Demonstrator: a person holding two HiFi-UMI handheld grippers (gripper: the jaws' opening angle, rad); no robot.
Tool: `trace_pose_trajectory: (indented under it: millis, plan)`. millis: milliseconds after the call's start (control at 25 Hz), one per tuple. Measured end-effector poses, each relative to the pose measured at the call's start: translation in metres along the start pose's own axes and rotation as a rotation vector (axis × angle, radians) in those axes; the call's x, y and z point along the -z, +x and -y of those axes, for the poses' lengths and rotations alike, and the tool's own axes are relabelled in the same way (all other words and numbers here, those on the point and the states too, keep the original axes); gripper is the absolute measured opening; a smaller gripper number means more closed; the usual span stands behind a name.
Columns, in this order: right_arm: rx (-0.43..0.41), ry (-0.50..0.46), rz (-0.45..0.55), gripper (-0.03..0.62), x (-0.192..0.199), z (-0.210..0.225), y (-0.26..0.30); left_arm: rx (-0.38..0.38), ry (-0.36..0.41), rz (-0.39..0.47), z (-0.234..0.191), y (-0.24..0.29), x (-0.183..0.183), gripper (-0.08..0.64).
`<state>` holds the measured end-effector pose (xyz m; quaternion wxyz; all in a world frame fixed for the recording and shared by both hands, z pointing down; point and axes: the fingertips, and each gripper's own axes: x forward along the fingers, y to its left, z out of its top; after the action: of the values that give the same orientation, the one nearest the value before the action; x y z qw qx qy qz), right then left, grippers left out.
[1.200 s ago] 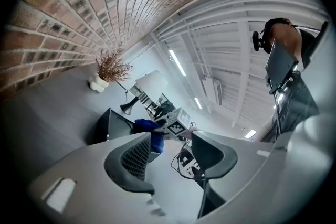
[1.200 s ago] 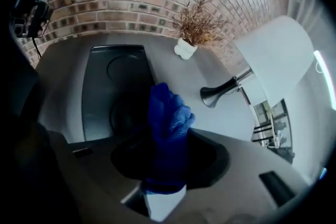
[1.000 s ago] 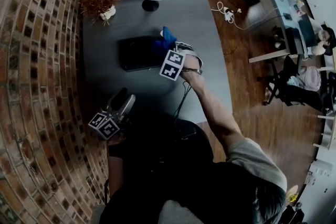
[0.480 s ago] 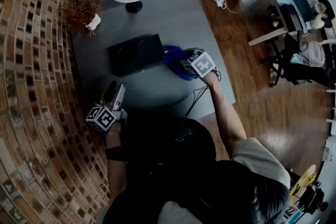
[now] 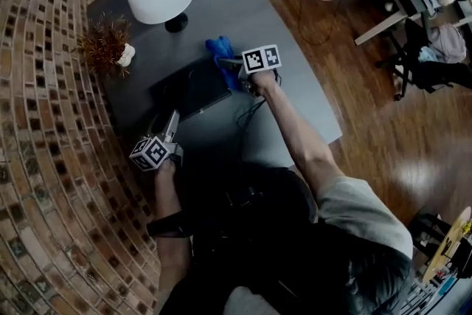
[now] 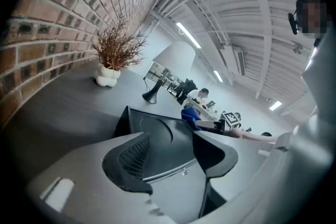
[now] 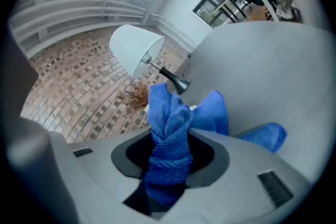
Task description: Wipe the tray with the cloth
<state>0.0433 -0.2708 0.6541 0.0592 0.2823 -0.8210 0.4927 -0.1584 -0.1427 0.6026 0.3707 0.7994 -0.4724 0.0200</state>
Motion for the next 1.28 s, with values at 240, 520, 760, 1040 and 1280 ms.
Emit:
trace_pose_trajectory:
  millis: [240, 520, 760, 1040, 1280]
  plan:
    - [-0.105, 0.024, -0.117, 0.143, 0.068, -0.026, -0.042, 0.014, 0.035, -0.026, 0.01, 0.01, 0.006, 0.245]
    - [0.127, -0.307, -0.258, 0.144, 0.053, 0.005, -0.061, -0.006, 0.07, -0.038, 0.007, 0.012, 0.008, 0.245]
    - [0.285, -0.388, -0.165, 0.144, -0.021, 0.03, 0.016, -0.025, 0.079, -0.039, 0.008, 0.01, 0.014, 0.245]
    - [0.218, -0.162, -0.227, 0.141, 0.044, 0.027, -0.005, -0.03, 0.098, -0.039, 0.01, 0.013, 0.011, 0.244]
    - [0.076, -0.192, -0.496, 0.141, 0.151, -0.011, -0.067, -0.026, 0.105, -0.029, 0.011, 0.013, 0.011, 0.244]
